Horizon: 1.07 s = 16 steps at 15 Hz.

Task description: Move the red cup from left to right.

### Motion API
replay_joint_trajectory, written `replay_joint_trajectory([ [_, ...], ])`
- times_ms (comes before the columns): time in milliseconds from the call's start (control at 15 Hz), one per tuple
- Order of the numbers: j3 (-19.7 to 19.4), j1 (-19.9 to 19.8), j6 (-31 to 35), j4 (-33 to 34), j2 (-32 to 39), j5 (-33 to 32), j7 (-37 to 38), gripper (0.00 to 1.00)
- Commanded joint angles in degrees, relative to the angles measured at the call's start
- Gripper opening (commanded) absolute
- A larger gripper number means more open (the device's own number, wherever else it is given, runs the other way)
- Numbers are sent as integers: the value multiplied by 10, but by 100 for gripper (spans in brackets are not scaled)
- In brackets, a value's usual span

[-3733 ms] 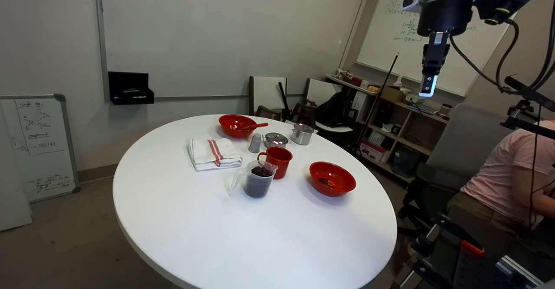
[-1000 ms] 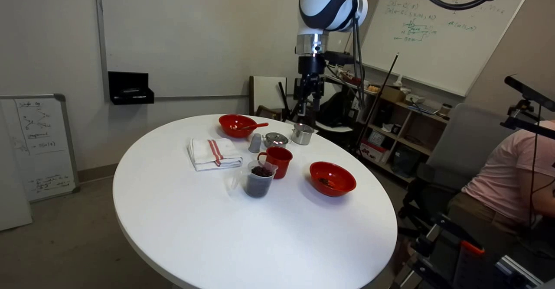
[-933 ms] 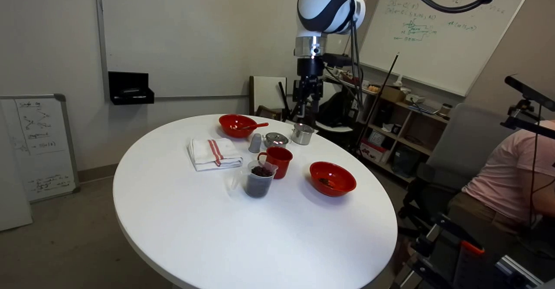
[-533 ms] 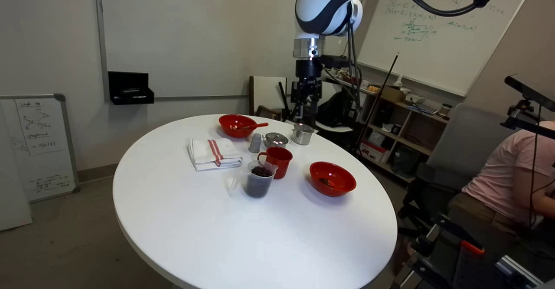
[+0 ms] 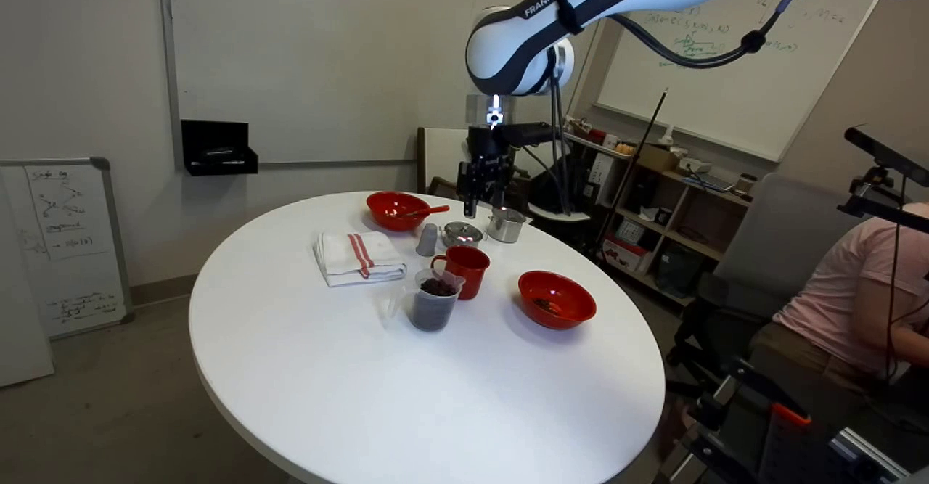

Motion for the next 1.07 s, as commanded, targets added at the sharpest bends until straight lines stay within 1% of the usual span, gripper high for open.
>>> replay_joint_trajectory([
  [0,-3,-8,2,74,53,-2,3,100],
  [200,-4,-24,-12,106,79,5,-4,100],
  [533,-1,-46,-44,140,114,14,-11,100],
  [800,4,-54,-70,165,132,15,-26,100],
  [1000,11,-59,-107,185,141,18,-46,100],
])
